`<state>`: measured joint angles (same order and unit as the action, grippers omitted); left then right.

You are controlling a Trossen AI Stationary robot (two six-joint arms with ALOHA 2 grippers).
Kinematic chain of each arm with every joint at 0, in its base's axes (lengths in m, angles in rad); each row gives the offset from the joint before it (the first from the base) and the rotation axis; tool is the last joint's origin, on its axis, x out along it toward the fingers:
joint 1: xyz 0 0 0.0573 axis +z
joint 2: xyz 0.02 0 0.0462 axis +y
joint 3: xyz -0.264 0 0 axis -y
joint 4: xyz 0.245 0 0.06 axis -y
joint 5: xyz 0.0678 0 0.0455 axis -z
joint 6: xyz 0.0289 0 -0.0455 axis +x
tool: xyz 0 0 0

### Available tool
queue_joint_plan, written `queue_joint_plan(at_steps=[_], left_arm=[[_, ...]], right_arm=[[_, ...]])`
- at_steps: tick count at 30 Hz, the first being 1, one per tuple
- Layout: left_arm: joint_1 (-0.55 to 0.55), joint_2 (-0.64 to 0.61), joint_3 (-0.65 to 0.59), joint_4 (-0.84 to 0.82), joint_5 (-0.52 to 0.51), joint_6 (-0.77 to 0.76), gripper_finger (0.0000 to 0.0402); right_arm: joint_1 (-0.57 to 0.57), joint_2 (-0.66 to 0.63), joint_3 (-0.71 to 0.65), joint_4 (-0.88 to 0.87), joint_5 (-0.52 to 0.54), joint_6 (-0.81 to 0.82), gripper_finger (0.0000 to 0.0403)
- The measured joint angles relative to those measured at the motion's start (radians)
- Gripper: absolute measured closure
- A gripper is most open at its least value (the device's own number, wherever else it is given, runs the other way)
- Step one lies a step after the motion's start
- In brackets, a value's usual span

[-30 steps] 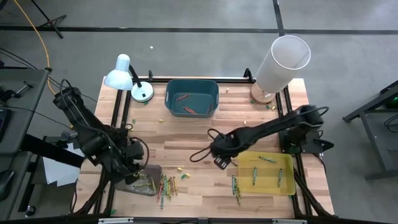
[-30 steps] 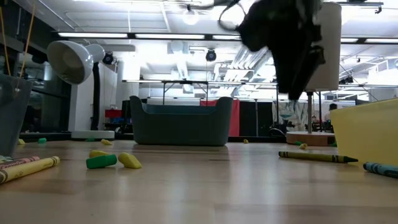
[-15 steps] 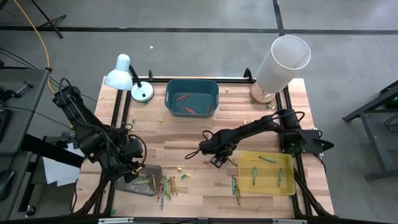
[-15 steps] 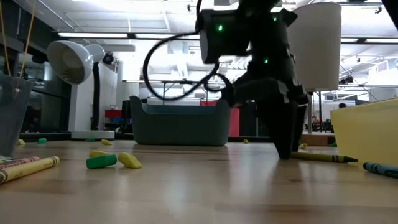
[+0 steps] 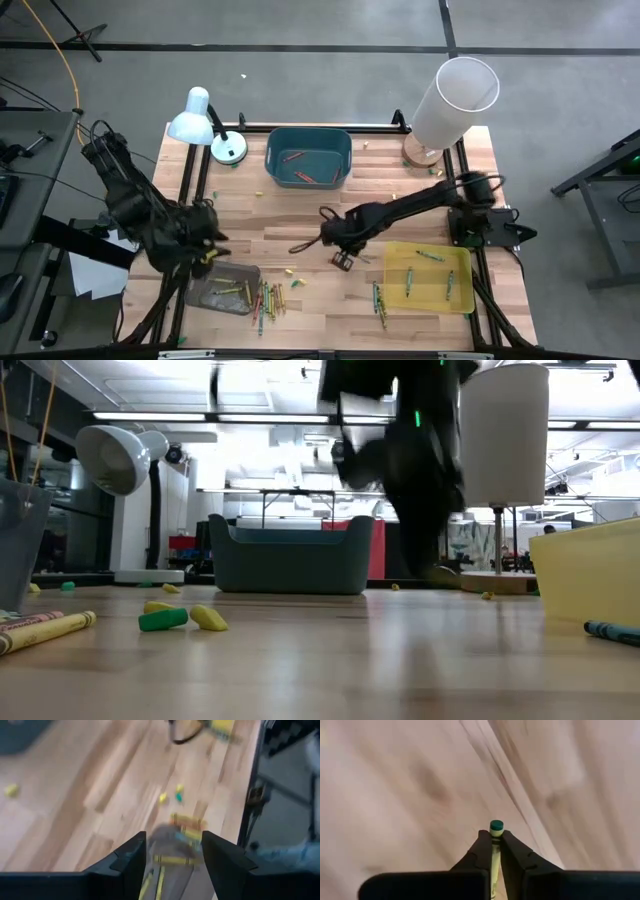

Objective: Sort crayons
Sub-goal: Put the yellow crayon into the gray bin

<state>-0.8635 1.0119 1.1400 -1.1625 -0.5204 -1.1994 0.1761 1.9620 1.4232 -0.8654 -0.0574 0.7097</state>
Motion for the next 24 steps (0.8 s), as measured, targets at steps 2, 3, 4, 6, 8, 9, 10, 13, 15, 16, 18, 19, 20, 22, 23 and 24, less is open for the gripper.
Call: queue_joint_plan(at_steps=[2, 3, 4, 6, 8, 9, 10, 13, 15, 16, 18, 19, 20, 22, 23, 24], left_arm=[[0.000, -0.049, 0.000, 0.001, -0.077, 0.000, 0.0228], [0.000, -0.072, 0.000, 0.001, -0.121, 0.000, 0.0229], [0.000, -0.095, 0.001, 0.000, -0.165, 0.000, 0.0229], [0.000, -0.136, 0.001, 0.002, -0.255, 0.008, 0.0229], [0.000, -0.169, 0.001, 0.002, -0.338, 0.022, 0.0229], [0.000, -0.181, 0.001, 0.002, -0.374, 0.025, 0.0229], [0.000, -0.193, 0.001, 0.002, -0.410, 0.025, 0.0229], [0.000, -0.218, 0.001, 0.003, -0.486, 0.025, 0.0229], [0.000, -0.223, 0.001, 0.004, -0.505, 0.024, 0.0229], [0.000, -0.223, 0.001, 0.005, -0.508, 0.023, 0.0229], [0.000, -0.222, 0.001, 0.005, -0.508, 0.023, 0.0229], [0.000, -0.221, 0.001, 0.005, -0.508, 0.023, 0.0229], [0.000, -0.219, 0.001, 0.005, -0.508, 0.024, 0.0229], [0.000, -0.210, 0.001, 0.005, -0.508, 0.024, 0.0229], [0.000, -0.208, 0.001, 0.005, -0.508, 0.025, 0.0229], [0.000, -0.207, 0.001, 0.005, -0.508, 0.025, 0.0229]], right_arm=[[0.000, -0.064, 0.003, 0.114, 0.023, -0.024, 0.0397], [0.000, -0.092, 0.003, 0.165, 0.035, -0.034, 0.0396], [0.000, -0.118, 0.002, 0.217, 0.047, -0.041, 0.0397], [-0.001, -0.161, 0.002, 0.360, 0.073, -0.076, 0.0399], [-0.002, -0.183, 0.002, 0.526, 0.089, -0.121, 0.0399], [-0.002, -0.183, 0.003, 0.619, 0.091, -0.141, 0.0400], [-0.002, -0.178, 0.003, 0.708, 0.091, -0.155, 0.0400], [-0.002, -0.129, 0.003, 0.963, 0.091, -0.168, 0.0401], [0.003, -0.080, 0.003, 1.088, 0.091, -0.167, 0.0401], [0.005, -0.051, 0.003, 1.138, 0.092, -0.162, 0.0402], [0.011, 0.004, 0.003, 1.237, 0.092, -0.136, 0.0402], [0.015, 0.035, 0.006, 1.291, 0.092, -0.123, 0.0402], [0.020, 0.067, 0.021, 1.324, 0.092, -0.116, 0.0402], [0.030, 0.130, 0.068, 1.348, 0.091, -0.115, 0.0402], [0.035, 0.161, 0.104, 1.351, 0.090, -0.120, 0.0402], [0.040, 0.193, 0.144, 1.350, 0.081, -0.135, 0.0402]])
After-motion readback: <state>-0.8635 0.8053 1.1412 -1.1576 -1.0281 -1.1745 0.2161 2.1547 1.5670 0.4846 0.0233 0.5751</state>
